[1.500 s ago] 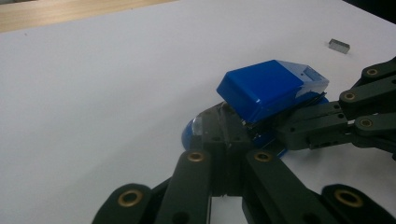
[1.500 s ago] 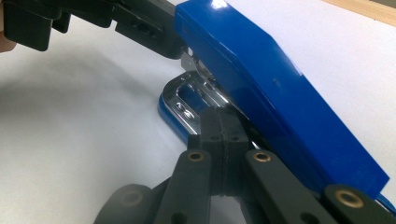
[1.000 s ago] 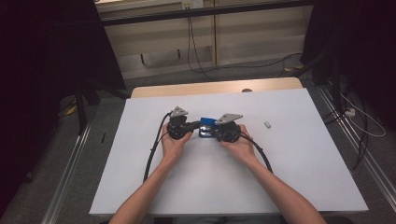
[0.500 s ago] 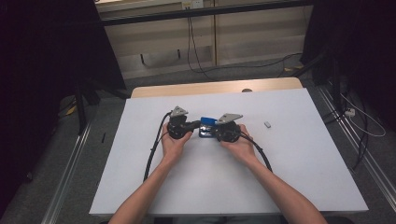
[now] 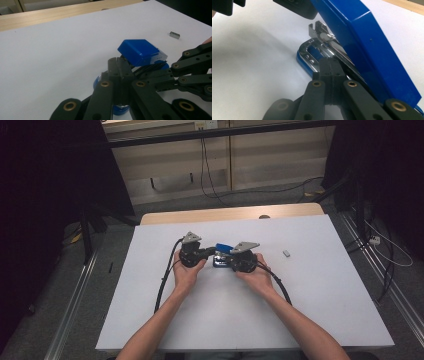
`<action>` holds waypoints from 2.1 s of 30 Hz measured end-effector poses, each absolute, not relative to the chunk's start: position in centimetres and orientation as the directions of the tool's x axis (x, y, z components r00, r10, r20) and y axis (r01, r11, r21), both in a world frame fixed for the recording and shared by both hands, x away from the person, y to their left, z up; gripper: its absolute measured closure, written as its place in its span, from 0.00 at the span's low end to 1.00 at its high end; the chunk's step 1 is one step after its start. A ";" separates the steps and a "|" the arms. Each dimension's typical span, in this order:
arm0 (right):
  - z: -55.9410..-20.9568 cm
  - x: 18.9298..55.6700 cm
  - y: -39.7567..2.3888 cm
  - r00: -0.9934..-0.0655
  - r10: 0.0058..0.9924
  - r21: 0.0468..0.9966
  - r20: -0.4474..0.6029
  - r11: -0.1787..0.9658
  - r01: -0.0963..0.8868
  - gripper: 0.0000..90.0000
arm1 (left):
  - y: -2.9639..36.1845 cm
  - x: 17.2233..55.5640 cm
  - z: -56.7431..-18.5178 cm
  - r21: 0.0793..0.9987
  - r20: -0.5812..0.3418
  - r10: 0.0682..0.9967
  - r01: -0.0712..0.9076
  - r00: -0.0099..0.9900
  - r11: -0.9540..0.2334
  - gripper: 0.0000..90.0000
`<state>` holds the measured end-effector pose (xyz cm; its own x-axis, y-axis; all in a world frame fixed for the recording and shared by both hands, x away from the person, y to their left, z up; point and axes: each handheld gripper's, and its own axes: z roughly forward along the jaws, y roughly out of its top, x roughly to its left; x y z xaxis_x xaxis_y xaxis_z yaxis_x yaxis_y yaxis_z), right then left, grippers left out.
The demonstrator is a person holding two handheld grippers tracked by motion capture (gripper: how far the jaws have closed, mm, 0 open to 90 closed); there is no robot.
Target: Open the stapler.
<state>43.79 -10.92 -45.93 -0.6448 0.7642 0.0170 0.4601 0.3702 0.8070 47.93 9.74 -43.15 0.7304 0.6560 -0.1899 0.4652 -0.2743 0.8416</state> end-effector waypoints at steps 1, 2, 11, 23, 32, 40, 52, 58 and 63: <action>-45.9 43.8 -10.9 -0.645 0.764 0.807 0.017 0.370 0.460 1.00 | 9.7 47.9 -43.1 0.843 -0.190 0.655 0.463 0.732 -0.273 1.00; -45.9 43.8 -10.9 -0.645 0.764 0.807 0.017 0.370 0.460 1.00 | 9.7 47.9 -43.0 0.844 -0.188 0.655 0.461 0.732 -0.274 1.00; -45.9 43.8 -10.9 -0.643 0.766 0.807 0.014 0.371 0.460 1.00 | 9.3 47.8 -42.4 0.861 -0.193 0.651 0.445 0.734 -0.247 1.00; -45.9 43.7 -10.8 -0.640 0.768 0.808 0.010 0.371 0.458 1.00 | 9.4 47.8 -42.5 0.859 -0.190 0.651 0.445 0.735 -0.253 1.00; -45.3 43.2 -10.0 -0.634 0.773 0.844 -0.008 0.345 0.410 1.00 | 9.3 47.9 -42.4 0.859 -0.183 0.654 0.443 0.734 -0.257 1.00; -45.5 43.5 -9.3 -0.601 0.799 0.873 -0.012 0.301 0.383 1.00 | 9.3 48.0 -42.5 0.857 -0.187 0.653 0.446 0.734 -0.256 1.00; -45.1 43.9 -8.3 -0.569 0.822 0.891 -0.025 0.277 0.360 1.00 | 9.4 48.0 -42.5 0.856 -0.169 0.649 0.437 0.742 -0.276 1.00; -45.1 43.9 -8.5 -0.564 0.826 0.888 -0.010 0.266 0.374 1.00 | 9.7 47.7 -42.3 0.845 -0.150 0.659 0.442 0.737 -0.302 1.00; -45.0 43.8 -8.5 -0.563 0.826 0.888 -0.024 0.276 0.368 1.00 | 9.7 47.9 -42.7 0.840 -0.159 0.661 0.452 0.733 -0.299 1.00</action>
<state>43.81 -8.54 -44.95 -0.5628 0.8262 -0.0240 0.3676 0.2762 0.8880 47.92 9.70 -42.67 0.7333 0.6611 -0.1589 0.4520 -0.2994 0.8403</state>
